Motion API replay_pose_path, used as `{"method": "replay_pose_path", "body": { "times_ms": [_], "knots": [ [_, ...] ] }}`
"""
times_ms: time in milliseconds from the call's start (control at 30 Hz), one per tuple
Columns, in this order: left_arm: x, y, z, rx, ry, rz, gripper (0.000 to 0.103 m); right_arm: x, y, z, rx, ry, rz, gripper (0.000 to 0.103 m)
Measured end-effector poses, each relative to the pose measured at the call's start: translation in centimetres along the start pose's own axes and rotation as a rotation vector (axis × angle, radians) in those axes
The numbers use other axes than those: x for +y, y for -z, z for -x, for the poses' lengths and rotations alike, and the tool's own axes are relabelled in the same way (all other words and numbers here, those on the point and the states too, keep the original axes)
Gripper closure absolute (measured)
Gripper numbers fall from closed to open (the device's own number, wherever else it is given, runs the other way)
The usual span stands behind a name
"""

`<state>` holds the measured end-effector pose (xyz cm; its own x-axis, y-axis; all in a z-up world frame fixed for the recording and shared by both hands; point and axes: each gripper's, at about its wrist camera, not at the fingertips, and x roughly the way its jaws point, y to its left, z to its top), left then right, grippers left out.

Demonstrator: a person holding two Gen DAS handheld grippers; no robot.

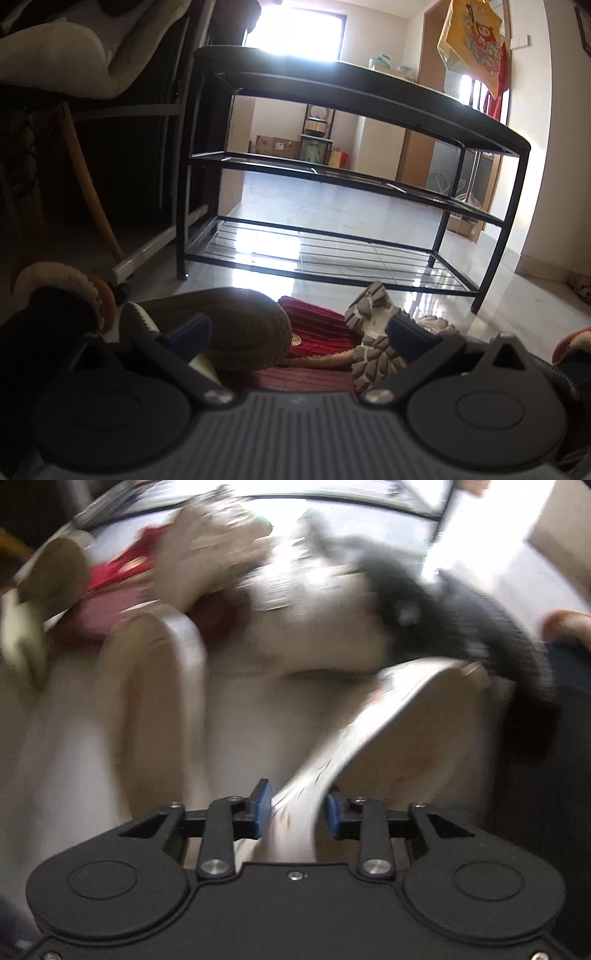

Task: Organize scattered shoes
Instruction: 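Close the right gripper on both flats' heels and lift them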

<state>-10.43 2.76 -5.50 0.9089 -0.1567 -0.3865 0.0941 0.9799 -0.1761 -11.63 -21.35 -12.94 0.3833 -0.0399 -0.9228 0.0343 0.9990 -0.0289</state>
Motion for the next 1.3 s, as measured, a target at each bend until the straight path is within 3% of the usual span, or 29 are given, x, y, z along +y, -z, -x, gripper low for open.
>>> {"method": "replay_pose_path", "body": {
  "times_ms": [133, 200, 300, 400, 467, 500, 633, 733, 833, 933, 1033, 1100, 1133, 1167, 1200, 1233, 1300],
  "knots": [
    [0.8, -0.2, 0.2, -0.001, -0.003, 0.038, 0.0, -0.5, -0.4, -0.3, 0.009, -0.018, -0.081, 0.071],
    [1.1, -0.4, 0.0, -0.001, -0.007, 0.052, 0.0, -3.2, -0.6, 0.3, -0.022, -0.044, -0.242, 0.068],
    [1.3, -0.4, -0.2, 0.014, -0.01, 0.069, 0.0, -5.9, -1.5, 0.4, -0.059, -0.019, -0.333, 0.059],
    [1.3, -0.3, -0.3, 0.026, -0.01, 0.071, 0.0, -6.1, -2.7, -0.7, -0.044, 0.029, -0.23, 0.065],
    [1.3, -0.2, -0.3, 0.022, -0.014, 0.062, 0.0, -5.0, -3.2, -0.9, -0.043, 0.074, -0.101, 0.08],
    [1.3, -0.3, -0.2, 0.021, -0.017, 0.063, 0.0, -4.2, -3.2, -0.8, -0.04, 0.087, -0.027, 0.082],
    [1.5, -0.3, -0.4, 0.031, -0.022, 0.076, 0.0, -1.6, -2.2, -0.4, -0.015, 0.088, 0.197, 0.084],
    [1.3, -0.1, -0.5, 0.043, -0.02, 0.071, 0.0, 0.0, -0.7, 0.1, -0.008, 0.023, 0.31, 0.088],
    [1.2, 0.0, -0.6, 0.048, -0.02, 0.063, 0.0, 2.9, 1.0, 0.2, -0.033, 0.014, 0.469, 0.088],
    [1.3, 0.1, -0.8, 0.053, -0.023, 0.067, 0.0, 4.4, 1.0, 0.5, -0.047, -0.025, 0.49, 0.091],
    [1.4, 0.1, -0.8, 0.053, -0.028, 0.066, 0.0, 3.8, -0.4, 0.4, -0.068, -0.041, 0.398, 0.089],
    [1.5, 0.1, -0.7, 0.052, -0.031, 0.069, 0.0, 2.4, -1.4, 0.6, -0.071, -0.068, 0.266, 0.076],
    [1.6, 0.1, -0.8, 0.053, -0.033, 0.072, 0.0, 1.7, -2.0, 0.7, -0.072, -0.082, 0.197, 0.051],
    [1.6, 0.1, -0.8, 0.054, -0.035, 0.075, 0.0, 0.7, -2.3, 1.2, -0.095, -0.094, 0.134, 0.019],
    [1.7, 0.1, -0.9, 0.056, -0.035, 0.079, 0.0, -0.3, -2.5, 1.8, -0.124, -0.107, 0.072, 0.006],
    [1.7, 0.1, -1.0, 0.059, -0.035, 0.084, 0.0, -1.0, -2.5, 2.5, -0.162, -0.128, 0.032, 0.0],
    [1.6, 0.1, -1.1, 0.063, -0.034, 0.084, 0.0, -2.3, -2.5, 3.4, -0.216, -0.162, -0.05, 0.0]
  ]
}}
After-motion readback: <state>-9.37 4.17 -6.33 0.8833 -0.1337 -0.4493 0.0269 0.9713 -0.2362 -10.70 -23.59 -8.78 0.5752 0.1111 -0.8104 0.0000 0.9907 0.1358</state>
